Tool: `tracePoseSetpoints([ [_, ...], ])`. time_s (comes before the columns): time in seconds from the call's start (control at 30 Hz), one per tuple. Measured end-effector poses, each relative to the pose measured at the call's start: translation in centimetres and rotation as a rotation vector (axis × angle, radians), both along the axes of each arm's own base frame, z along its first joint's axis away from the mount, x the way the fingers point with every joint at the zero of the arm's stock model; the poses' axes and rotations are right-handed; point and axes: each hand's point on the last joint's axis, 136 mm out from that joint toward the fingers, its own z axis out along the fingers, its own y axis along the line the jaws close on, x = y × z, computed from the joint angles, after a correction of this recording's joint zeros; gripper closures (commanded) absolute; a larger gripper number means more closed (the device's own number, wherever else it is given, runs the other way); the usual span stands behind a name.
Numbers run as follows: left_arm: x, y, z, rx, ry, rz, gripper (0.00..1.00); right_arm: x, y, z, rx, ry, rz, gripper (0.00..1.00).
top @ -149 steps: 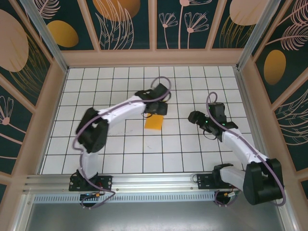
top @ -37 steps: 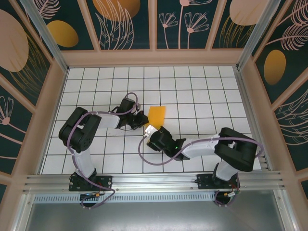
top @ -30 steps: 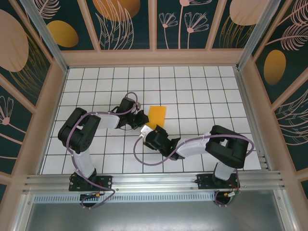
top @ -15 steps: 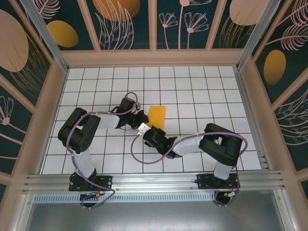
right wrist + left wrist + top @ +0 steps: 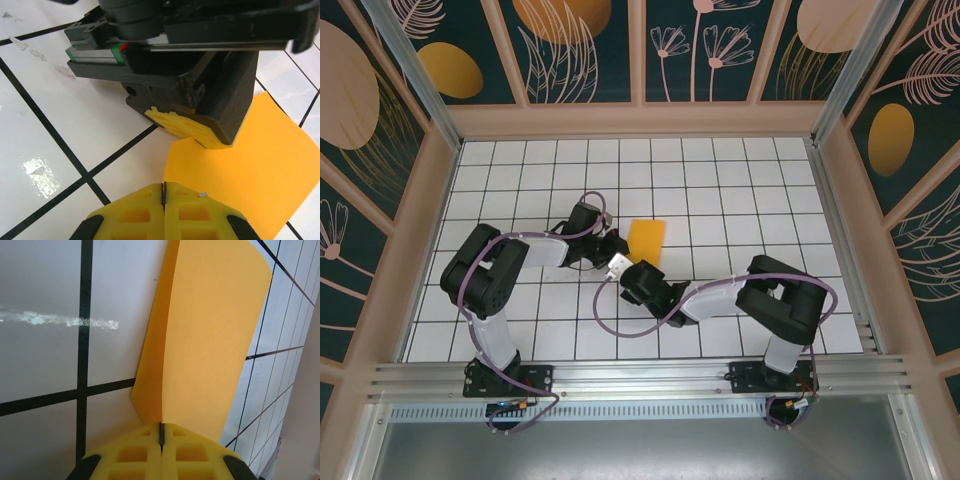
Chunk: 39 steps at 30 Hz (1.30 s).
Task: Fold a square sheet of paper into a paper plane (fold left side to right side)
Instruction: Third fold the triangle at the center of the table.
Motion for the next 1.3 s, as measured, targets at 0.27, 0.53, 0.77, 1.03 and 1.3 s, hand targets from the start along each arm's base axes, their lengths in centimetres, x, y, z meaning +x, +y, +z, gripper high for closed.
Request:
tracePoseSetpoints([
  [0.27,-0.1,0.1,0.0,0.004,0.004,0.0,0.87,1.1,-1.1,1.0,0.084,0.065,-0.007,1.0],
  [0.53,0.1,0.2,0.7,0.013,-0.017,-0.004,0.66,1.4,-1.3,1.6,0.147,0.131,0.017,1.0],
  [0.77,0.7,0.8,3.0,0.052,-0.073,-0.012,0.48,0.8,-0.9,1.4,0.167,0.164,0.036,1.0],
  [1.03,3.6,2.0,7.3,0.077,-0.185,-0.006,0.61,0.3,-1.1,0.7,0.159,0.186,0.049,1.0],
  [1.3,6.8,-1.5,7.8,0.022,-0.228,-0.116,0.65,0.3,-1.1,0.7,0.161,0.192,0.046,1.0],
])
